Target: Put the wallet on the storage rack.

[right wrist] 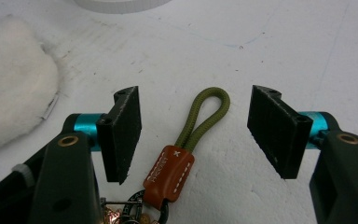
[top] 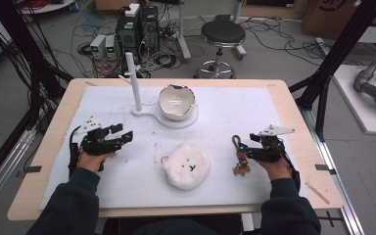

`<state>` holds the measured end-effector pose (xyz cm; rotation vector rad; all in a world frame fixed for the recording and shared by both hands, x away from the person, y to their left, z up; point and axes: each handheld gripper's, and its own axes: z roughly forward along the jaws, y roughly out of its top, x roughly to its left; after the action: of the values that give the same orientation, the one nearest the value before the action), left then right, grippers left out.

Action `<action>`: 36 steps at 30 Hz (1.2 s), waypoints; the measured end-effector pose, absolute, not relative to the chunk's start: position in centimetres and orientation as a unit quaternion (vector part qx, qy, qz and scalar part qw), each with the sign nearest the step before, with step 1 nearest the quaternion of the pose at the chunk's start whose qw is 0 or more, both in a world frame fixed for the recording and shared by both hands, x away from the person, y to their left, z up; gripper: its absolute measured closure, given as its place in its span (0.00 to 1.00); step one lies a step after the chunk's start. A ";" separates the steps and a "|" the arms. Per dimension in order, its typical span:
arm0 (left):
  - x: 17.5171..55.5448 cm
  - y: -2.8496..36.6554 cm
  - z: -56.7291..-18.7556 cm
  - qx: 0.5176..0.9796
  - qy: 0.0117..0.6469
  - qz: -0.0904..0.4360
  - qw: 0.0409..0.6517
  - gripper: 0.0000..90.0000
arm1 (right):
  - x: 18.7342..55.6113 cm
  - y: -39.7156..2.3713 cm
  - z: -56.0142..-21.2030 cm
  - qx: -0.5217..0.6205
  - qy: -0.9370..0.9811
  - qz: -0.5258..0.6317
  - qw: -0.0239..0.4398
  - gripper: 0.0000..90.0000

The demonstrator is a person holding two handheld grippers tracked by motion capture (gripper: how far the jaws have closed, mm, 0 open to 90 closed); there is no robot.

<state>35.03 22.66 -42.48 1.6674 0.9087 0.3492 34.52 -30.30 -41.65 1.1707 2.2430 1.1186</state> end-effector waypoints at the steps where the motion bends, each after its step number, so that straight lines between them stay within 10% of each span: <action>1: 35.0 21.4 -42.6 0.726 0.372 0.129 0.563 0.41 | 34.6 -30.3 -41.7 0.418 0.797 0.396 0.184 0.39; 11: 34.4 14.4 -43.6 0.790 0.315 0.051 0.524 0.34 | 34.6 -30.3 -41.8 0.419 0.795 0.399 0.182 0.39; 26: 34.1 10.9 -45.2 0.831 0.314 -0.023 0.458 0.51 | 34.6 -29.6 -41.9 0.409 0.801 0.401 0.173 0.38; 36: 33.7 11.6 -43.9 0.818 0.295 0.022 0.493 0.88 | 34.6 -29.1 -41.9 0.399 0.806 0.406 0.163 0.38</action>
<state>33.74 11.59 -43.88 1.9840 0.7148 0.0525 34.61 -29.08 -41.90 1.1387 2.2981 1.1576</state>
